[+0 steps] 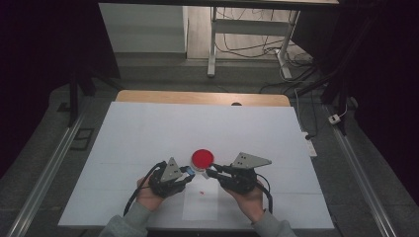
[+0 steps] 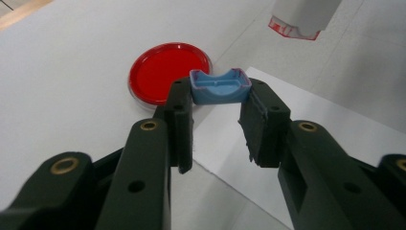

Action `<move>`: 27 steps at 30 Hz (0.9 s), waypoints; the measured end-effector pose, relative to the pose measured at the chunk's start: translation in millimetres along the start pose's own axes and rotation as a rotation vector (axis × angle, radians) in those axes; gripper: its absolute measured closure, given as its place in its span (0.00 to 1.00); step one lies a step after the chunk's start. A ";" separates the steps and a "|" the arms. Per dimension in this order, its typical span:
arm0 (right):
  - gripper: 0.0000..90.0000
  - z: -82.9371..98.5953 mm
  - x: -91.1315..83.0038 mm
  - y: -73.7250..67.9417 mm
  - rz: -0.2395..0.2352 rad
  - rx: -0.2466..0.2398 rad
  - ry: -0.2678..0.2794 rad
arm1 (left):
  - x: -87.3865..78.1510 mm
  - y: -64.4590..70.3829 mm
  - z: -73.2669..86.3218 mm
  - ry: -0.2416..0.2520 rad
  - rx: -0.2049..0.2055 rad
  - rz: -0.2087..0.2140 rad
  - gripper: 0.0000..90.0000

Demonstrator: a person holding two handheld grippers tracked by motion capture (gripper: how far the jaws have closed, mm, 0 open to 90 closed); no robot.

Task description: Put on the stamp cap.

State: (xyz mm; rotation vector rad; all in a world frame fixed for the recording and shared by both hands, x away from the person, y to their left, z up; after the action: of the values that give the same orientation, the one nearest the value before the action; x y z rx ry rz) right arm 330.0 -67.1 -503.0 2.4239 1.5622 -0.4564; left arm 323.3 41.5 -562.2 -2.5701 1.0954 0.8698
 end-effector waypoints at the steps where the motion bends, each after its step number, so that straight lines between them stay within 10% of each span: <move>1: 0.83 0.0 0.0 0.0 -0.001 0.000 0.000 | 1.2 1.1 0.2 -0.002 0.001 0.003 0.73; 27: 0.83 3.5 4.5 -3.3 -0.001 -0.005 -0.013 | 20.2 27.4 4.4 -0.028 0.047 0.014 0.73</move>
State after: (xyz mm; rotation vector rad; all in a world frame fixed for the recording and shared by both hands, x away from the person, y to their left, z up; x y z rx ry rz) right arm 328.3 -63.2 -508.0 2.4118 1.5569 -0.4670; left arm 312.9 12.3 -576.9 -2.5080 1.1137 0.8704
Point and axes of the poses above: each handheld gripper's, and its own axes: x roughly forward along the jaws, z roughly out of its underside, y roughly to its right, the point moved 10 cm from there along x, roughly forward along the jaws, and after that the axes turned 9 degrees about -x, right-handed, at the moved point
